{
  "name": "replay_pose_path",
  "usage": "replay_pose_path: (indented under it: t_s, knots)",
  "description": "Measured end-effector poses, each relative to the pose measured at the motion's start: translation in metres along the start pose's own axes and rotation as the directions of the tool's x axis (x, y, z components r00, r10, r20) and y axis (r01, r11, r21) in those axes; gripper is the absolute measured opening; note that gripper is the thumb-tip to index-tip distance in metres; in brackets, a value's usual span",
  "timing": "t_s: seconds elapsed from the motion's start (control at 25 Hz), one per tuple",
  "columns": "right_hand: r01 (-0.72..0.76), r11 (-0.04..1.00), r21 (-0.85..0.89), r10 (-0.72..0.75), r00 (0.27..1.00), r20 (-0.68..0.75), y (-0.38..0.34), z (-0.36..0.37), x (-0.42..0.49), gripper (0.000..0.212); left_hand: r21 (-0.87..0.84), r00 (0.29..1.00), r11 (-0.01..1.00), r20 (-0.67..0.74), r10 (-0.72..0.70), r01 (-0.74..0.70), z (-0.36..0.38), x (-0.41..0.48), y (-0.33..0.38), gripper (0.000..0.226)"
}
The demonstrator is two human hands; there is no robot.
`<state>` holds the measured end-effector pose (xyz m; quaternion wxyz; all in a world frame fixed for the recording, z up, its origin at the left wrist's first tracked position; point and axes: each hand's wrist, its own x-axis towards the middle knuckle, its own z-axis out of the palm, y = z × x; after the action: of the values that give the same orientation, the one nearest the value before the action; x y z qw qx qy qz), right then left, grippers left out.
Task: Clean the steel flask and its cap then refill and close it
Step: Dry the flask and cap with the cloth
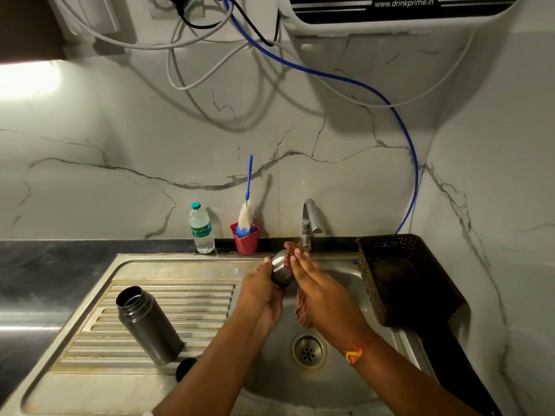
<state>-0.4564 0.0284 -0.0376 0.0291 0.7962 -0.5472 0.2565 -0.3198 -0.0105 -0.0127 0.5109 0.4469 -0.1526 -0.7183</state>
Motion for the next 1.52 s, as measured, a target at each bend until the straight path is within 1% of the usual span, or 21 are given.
replay_pose_path:
  t_s: [0.08, 0.16, 0.24, 0.28, 0.32, 0.36, 0.4, 0.48, 0.56, 0.68, 0.76, 0.8, 0.88, 0.96, 1.0, 1.12, 1.24, 1.32, 1.36, 1.44, 1.52]
  knots:
    - [-0.081, 0.992, 0.096, 0.085, 0.996, -0.036, 0.001, -0.004, 0.002, 0.085, 0.041, 1.0, 0.999, 0.021, 0.005, -0.006, 0.0, -0.003, -0.003, 0.032]
    - [-0.13, 0.986, 0.102, 0.136, 0.989, -0.053, 0.001, -0.007, 0.009, 0.086, 0.097, 0.999, 0.995, 0.042, 0.031, -0.035, 0.002, -0.006, -0.008, 0.033]
    - [-0.078, 0.997, 0.013, 0.079, 0.995, -0.059, 0.003, -0.007, 0.01, 0.094, 0.115, 0.995, 0.99, 0.065, 0.073, -0.08, 0.003, -0.005, -0.006, 0.034]
    - [-0.023, 1.0, 0.002, 0.023, 0.999, -0.022, 0.005, -0.008, 0.008, 0.096, 0.115, 0.993, 0.988, 0.074, 0.097, -0.105, 0.003, -0.004, -0.001, 0.034]
    - [0.016, 1.0, -0.01, -0.016, 1.0, 0.019, 0.007, -0.008, 0.006, 0.093, 0.124, 0.989, 0.984, 0.079, 0.123, -0.132, 0.003, -0.004, 0.004, 0.034]
    - [0.01, 0.999, 0.03, -0.011, 0.999, 0.042, 0.009, -0.011, 0.003, 0.082, 0.163, 0.985, 0.972, 0.082, 0.155, -0.167, 0.002, -0.005, 0.01, 0.033]
    - [-0.098, 0.986, 0.136, 0.087, 0.993, 0.08, 0.011, -0.014, 0.001, 0.067, 0.233, 0.976, 0.949, 0.089, 0.198, -0.213, 0.001, -0.006, 0.015, 0.032]
    - [-0.352, 0.877, 0.325, 0.328, 0.936, 0.128, 0.019, -0.016, 0.0, 0.05, 0.369, 0.953, 0.878, 0.13, 0.275, -0.304, -0.001, -0.01, 0.018, 0.031]
    - [-0.48, 0.753, 0.45, 0.494, 0.864, 0.097, 0.028, -0.011, 0.003, 0.043, 0.404, 0.941, 0.851, 0.177, 0.289, -0.337, -0.006, -0.011, 0.015, 0.028]
    - [-0.531, 0.558, 0.638, 0.599, 0.789, 0.132, 0.034, -0.009, 0.007, 0.037, 0.318, 0.948, 0.9, 0.209, 0.239, -0.297, -0.016, -0.007, 0.01, 0.026]
    - [-0.54, 0.537, 0.649, 0.618, 0.775, 0.133, 0.034, -0.012, 0.01, 0.037, 0.24, 0.953, 0.936, 0.221, 0.206, -0.258, -0.02, -0.004, 0.006, 0.022]
    - [-0.533, 0.556, 0.638, 0.61, 0.783, 0.122, 0.033, -0.013, 0.01, 0.037, 0.229, 0.953, 0.941, 0.233, 0.194, -0.248, -0.021, -0.004, 0.005, 0.023]
    - [-0.477, 0.646, 0.595, 0.544, 0.835, 0.078, 0.028, -0.014, 0.01, 0.037, 0.295, 0.949, 0.919, 0.252, 0.191, -0.263, -0.026, 0.0, 0.001, 0.042]
    - [-0.356, 0.772, 0.527, 0.412, 0.911, 0.011, 0.019, -0.017, 0.01, 0.035, 0.368, 0.947, 0.889, 0.268, 0.179, -0.272, -0.029, 0.001, -0.002, 0.063]
    - [-0.287, 0.82, 0.496, 0.338, 0.941, -0.014, 0.015, -0.017, 0.01, 0.034, 0.375, 0.941, 0.882, 0.281, 0.186, -0.286, -0.029, 0.0, -0.003, 0.065]
    - [-0.181, 0.867, 0.463, 0.204, 0.979, 0.0, 0.006, -0.02, 0.011, 0.033, 0.366, 0.923, 0.869, 0.315, 0.219, -0.332, -0.028, 0.001, -0.005, 0.053]
    - [-0.213, 0.847, 0.487, 0.21, 0.976, 0.061, 0.0, -0.023, 0.014, 0.025, 0.398, 0.885, 0.816, 0.382, 0.267, -0.418, -0.025, 0.0, -0.009, 0.038]
    - [-0.186, 0.861, 0.474, 0.18, 0.982, 0.058, -0.003, -0.024, 0.013, 0.022, 0.449, 0.873, 0.761, 0.368, 0.32, -0.468, -0.022, 0.001, -0.008, 0.033]
    - [-0.133, 0.892, 0.432, 0.129, 0.991, 0.038, -0.002, -0.024, 0.012, 0.021, 0.452, 0.879, 0.765, 0.354, 0.318, -0.459, -0.021, 0.0, -0.007, 0.034]
    - [0.012, 0.946, 0.324, -0.024, 0.999, 0.032, 0.007, -0.024, 0.009, 0.025, 0.423, 0.921, 0.836, 0.318, 0.224, -0.349, -0.018, -0.003, -0.004, 0.043]
    - [0.098, 0.966, 0.239, -0.137, 0.979, 0.153, 0.02, -0.031, 0.007, 0.038, 0.415, 0.967, 0.898, 0.253, 0.042, -0.147, -0.018, -0.007, 0.0, 0.05]
